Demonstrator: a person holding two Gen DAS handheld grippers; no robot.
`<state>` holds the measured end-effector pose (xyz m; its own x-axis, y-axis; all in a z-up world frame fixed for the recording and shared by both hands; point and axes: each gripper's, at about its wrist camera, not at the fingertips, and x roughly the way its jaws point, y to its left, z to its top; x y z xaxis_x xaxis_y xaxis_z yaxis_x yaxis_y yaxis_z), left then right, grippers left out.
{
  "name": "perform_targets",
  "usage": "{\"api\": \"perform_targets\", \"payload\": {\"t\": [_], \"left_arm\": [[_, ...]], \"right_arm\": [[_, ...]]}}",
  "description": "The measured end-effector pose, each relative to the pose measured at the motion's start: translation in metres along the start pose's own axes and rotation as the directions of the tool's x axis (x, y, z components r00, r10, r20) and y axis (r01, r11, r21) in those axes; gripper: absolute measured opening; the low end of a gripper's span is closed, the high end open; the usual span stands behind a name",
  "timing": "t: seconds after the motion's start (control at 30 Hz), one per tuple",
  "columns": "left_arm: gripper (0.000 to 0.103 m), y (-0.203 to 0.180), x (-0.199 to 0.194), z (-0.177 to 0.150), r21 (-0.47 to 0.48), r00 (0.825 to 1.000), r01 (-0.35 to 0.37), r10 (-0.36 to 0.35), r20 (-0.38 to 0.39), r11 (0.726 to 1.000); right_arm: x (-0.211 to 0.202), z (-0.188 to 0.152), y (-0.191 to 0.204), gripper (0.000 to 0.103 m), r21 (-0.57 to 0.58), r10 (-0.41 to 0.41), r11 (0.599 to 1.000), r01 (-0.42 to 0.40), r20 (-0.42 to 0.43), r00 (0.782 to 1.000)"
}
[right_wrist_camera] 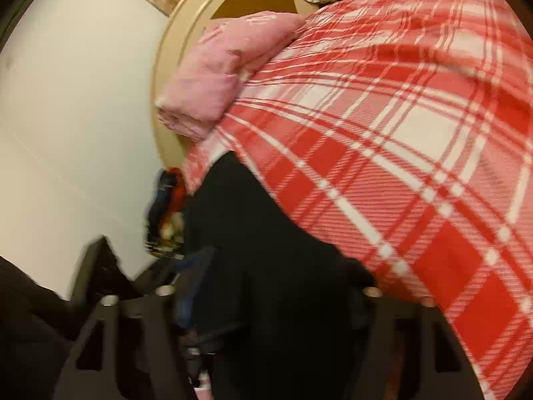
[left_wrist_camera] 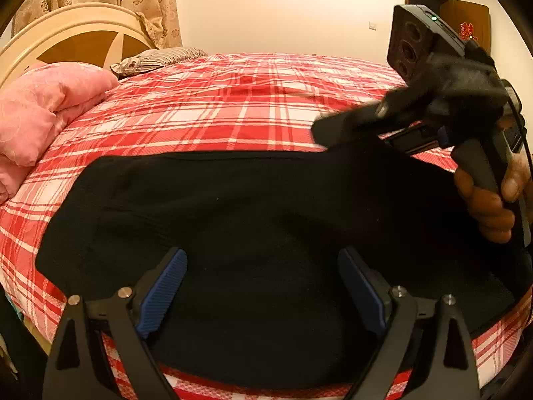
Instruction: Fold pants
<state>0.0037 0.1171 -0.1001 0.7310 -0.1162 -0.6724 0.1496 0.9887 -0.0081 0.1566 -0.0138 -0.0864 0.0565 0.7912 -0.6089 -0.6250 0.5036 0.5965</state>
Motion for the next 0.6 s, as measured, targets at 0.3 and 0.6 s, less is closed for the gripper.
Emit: {"api": "perform_targets", "payload": {"t": [0.3,0.6], "left_arm": [[0.099,-0.001,0.002,0.002,-0.002,1.000,-0.004,0.004,-0.009,1.000],[0.103,-0.001,0.009,0.014,-0.015,0.996,-0.031,0.030,-0.083,0.999]], "right_arm": [[-0.011,0.000,0.001,0.046,-0.022,-0.070,0.997,0.069,-0.058,0.996],[-0.140,-0.052,-0.020,0.049,0.220,-0.414,0.896,0.386,0.100,0.905]]}}
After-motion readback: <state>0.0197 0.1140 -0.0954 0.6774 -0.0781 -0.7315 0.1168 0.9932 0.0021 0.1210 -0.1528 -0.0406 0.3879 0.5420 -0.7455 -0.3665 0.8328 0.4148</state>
